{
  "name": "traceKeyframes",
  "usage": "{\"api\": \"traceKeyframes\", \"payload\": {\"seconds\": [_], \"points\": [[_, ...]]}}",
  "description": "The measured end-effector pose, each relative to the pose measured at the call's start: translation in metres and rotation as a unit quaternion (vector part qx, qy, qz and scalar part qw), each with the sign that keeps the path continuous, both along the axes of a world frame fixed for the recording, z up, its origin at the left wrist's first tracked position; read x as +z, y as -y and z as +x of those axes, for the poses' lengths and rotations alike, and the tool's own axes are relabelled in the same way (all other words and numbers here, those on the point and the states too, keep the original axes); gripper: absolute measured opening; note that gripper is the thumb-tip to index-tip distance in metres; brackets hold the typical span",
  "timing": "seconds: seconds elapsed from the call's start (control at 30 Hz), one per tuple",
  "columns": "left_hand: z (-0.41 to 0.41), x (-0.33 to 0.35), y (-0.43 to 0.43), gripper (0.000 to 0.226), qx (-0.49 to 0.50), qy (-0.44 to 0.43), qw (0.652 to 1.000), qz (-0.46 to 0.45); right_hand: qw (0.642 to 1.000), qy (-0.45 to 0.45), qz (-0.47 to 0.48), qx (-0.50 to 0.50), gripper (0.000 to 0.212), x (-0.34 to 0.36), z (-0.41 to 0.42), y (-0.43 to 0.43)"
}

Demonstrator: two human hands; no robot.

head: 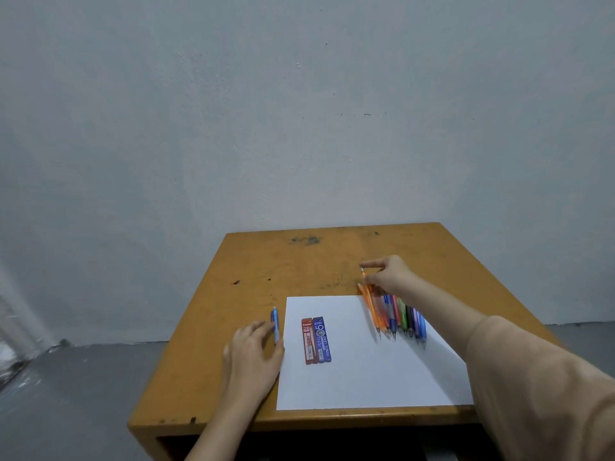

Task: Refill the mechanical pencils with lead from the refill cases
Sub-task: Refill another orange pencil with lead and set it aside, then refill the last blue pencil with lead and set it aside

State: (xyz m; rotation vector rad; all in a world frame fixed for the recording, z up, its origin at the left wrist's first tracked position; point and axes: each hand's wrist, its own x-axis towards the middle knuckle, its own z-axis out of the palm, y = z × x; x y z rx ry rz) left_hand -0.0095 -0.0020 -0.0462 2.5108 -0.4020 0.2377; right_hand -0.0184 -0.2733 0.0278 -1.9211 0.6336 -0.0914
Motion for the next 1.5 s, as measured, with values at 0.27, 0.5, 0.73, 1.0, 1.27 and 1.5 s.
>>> {"api": "traceKeyframes", "payload": {"seconds": [0.27,0.5,0.73,1.0,1.27,1.5], "points": [[0.008,-0.006,-0.005,0.047,0.018,-0.043,0.999,0.020,0.984,-0.071,-0.156,0.045,0.030,-0.016,0.021,0.000],[0.010,-0.008,-0.009,0.043,0.071,-0.060,0.996,0.015,0.971,-0.104,-0.204,0.066,0.032,-0.025,0.033,0.003],[0.009,-0.009,-0.008,0.043,0.088,-0.060,0.994,0.029,0.958,-0.112,-0.251,0.075,0.036,-0.029,0.032,0.007],[0.007,-0.006,-0.007,0.045,0.089,-0.064,0.993,0.040,0.985,0.009,-0.156,0.069,0.025,-0.010,0.034,-0.017],[0.008,-0.005,-0.008,0.040,0.093,-0.061,0.994,0.022,0.974,0.036,-0.088,0.206,0.029,-0.012,0.042,-0.086],[0.007,-0.005,-0.008,0.040,0.096,-0.060,0.993,0.017,0.963,0.007,-0.109,0.247,0.033,-0.031,0.056,-0.115]]}}
